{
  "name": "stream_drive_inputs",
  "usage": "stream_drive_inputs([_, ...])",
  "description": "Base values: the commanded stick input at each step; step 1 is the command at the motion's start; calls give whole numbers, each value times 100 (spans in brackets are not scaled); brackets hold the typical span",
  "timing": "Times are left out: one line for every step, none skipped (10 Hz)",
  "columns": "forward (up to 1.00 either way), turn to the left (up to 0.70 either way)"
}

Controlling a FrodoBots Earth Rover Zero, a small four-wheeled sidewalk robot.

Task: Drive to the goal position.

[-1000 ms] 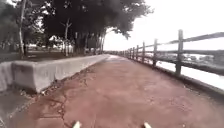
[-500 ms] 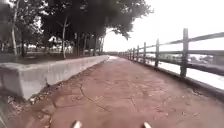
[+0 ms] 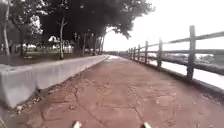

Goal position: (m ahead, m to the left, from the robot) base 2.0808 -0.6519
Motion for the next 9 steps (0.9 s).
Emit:
stream_drive_inputs([50, 0])
stream_drive_inputs([50, 0])
stream_drive_inputs([50, 0])
stream_drive_inputs([50, 0])
stream_drive_inputs([50, 0])
stream_drive_inputs([50, 0])
stream_drive_inputs([50, 0])
stream_drive_inputs([50, 0])
stream_drive_inputs([50, 0])
